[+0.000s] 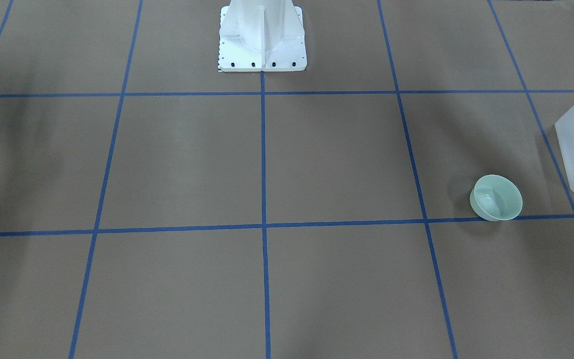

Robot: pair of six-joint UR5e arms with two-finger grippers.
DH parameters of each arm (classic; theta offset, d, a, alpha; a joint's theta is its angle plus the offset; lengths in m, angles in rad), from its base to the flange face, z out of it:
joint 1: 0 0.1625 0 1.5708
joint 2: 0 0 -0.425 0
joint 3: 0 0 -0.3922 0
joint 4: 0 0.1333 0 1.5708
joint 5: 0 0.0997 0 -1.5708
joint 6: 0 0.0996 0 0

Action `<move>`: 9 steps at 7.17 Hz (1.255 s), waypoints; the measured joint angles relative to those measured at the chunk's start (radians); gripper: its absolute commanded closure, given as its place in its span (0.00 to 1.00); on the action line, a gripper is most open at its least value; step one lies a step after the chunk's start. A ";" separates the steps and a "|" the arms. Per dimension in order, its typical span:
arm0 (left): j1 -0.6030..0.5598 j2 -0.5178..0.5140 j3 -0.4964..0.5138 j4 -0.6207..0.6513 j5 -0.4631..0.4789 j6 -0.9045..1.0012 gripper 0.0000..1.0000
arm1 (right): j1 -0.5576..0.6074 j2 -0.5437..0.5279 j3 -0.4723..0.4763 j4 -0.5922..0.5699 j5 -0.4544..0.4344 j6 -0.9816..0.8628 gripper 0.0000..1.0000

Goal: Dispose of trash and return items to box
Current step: 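Place the yellow cup into the clear bin with the left gripper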

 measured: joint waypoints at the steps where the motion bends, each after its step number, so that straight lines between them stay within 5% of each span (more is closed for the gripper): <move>1: 0.009 0.001 0.006 -0.011 -0.028 -0.020 1.00 | 0.000 0.000 0.000 0.000 0.000 0.000 0.00; 3: 0.035 0.001 0.010 -0.023 -0.085 -0.085 1.00 | -0.001 0.000 0.000 0.000 -0.002 0.000 0.00; 4: 0.051 0.001 0.013 -0.033 -0.094 -0.109 0.66 | -0.002 0.000 0.000 0.000 -0.003 0.000 0.00; 5: 0.062 0.001 0.017 -0.039 -0.098 -0.119 0.49 | -0.002 0.000 0.000 0.000 -0.005 0.000 0.00; 8: 0.072 0.001 0.020 -0.044 -0.098 -0.124 0.21 | -0.002 0.001 0.000 -0.001 -0.013 0.000 0.00; 9: 0.072 -0.003 0.013 -0.041 -0.102 -0.127 0.20 | -0.002 0.002 0.001 0.000 -0.014 0.000 0.00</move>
